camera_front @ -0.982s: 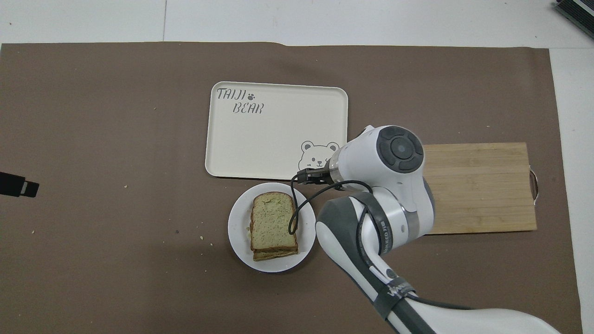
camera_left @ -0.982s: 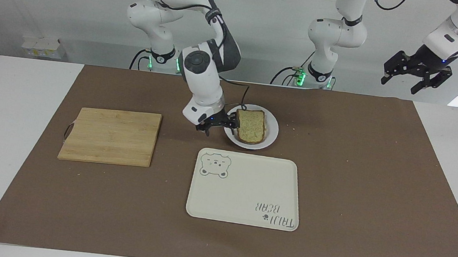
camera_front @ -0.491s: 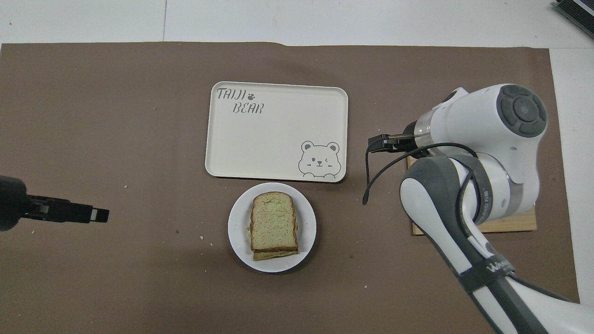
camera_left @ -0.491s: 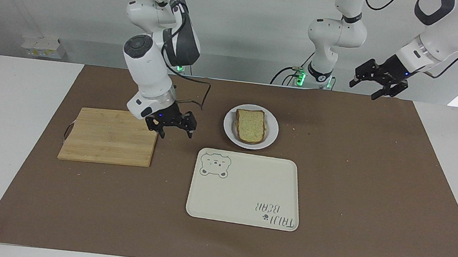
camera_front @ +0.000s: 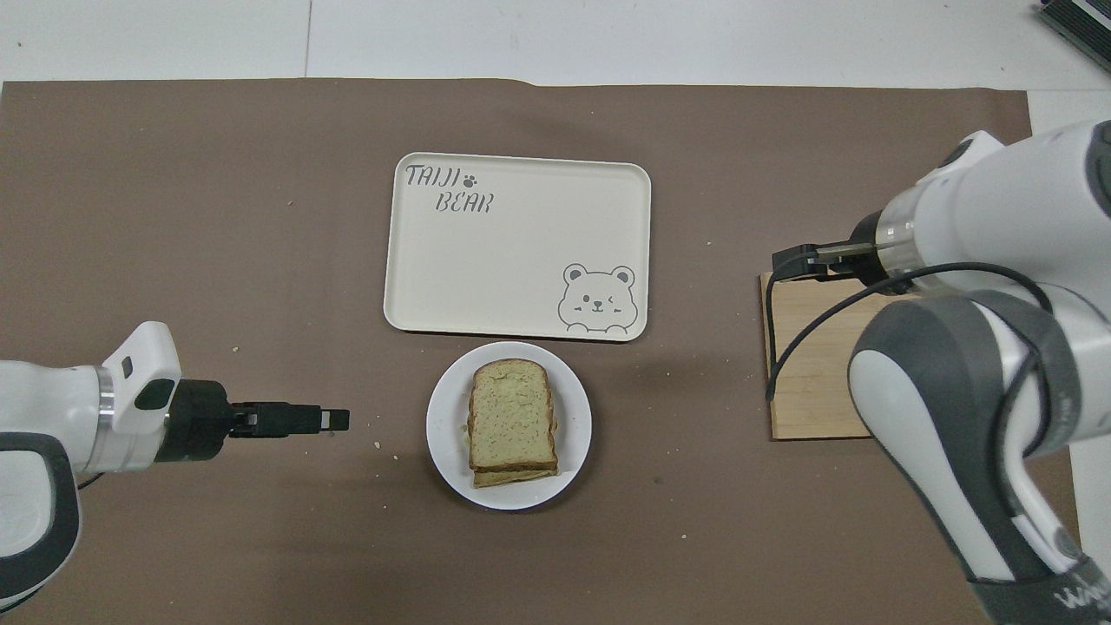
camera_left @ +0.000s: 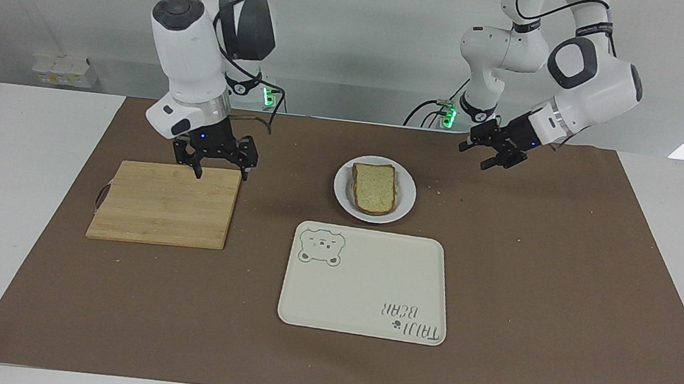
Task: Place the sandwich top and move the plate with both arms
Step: 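Withdraw the right gripper while the left gripper reaches toward the plate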
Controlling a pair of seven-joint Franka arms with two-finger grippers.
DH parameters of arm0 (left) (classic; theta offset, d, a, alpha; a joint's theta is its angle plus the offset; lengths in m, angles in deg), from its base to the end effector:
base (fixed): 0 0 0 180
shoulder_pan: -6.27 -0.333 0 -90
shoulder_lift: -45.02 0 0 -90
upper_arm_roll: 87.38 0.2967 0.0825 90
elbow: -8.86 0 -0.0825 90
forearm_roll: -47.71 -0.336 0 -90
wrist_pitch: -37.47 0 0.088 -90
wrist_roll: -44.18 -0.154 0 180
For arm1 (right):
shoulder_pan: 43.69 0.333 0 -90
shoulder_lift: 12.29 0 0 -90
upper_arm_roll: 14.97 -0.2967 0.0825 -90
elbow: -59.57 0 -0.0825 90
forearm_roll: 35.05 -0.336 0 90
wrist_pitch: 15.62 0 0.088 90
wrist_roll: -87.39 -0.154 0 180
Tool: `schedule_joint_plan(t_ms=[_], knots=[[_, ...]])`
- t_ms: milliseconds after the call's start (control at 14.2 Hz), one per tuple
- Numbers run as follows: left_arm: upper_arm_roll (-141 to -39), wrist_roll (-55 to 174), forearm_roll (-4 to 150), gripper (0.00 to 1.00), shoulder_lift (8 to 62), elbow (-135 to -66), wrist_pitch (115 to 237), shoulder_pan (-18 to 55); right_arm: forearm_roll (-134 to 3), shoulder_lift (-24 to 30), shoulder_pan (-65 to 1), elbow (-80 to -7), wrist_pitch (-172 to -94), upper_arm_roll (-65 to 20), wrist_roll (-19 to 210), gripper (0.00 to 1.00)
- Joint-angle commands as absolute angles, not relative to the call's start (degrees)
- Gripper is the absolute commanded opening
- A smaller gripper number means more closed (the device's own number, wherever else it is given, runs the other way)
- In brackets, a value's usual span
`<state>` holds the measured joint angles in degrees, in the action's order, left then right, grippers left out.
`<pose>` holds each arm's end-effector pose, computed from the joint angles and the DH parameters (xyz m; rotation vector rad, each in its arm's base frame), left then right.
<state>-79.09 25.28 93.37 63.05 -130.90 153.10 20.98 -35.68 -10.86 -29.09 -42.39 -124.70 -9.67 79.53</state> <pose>0.3920 -0.1166 0.3994 2.3948 -0.0571 -0.0421 0.5313 0.0887 0.4855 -3.1147 -0.0346 -0.1513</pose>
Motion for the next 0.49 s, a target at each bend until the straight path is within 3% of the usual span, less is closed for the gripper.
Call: schedule_joint_plan(t_ms=[0,211,421], knots=[[-78.33,15.92,105.4,0.99,64.01,-139.74,161.72,25.15,-34.62,-14.05,-31.9,-40.11,-118.83,-9.52,80.27,1.0],[-78.33,6.76,116.31,0.9,60.07,-142.57,164.73,26.92,-34.44,-13.96,-34.11,-33.35,-110.04,-9.52,80.27,1.0],[-78.33,-1.77,126.69,0.81,56.2,-143.62,164.73,28.5,-34.87,-14.14,-36.91,-32.97,-109.04,-9.52,84.73,1.0]])
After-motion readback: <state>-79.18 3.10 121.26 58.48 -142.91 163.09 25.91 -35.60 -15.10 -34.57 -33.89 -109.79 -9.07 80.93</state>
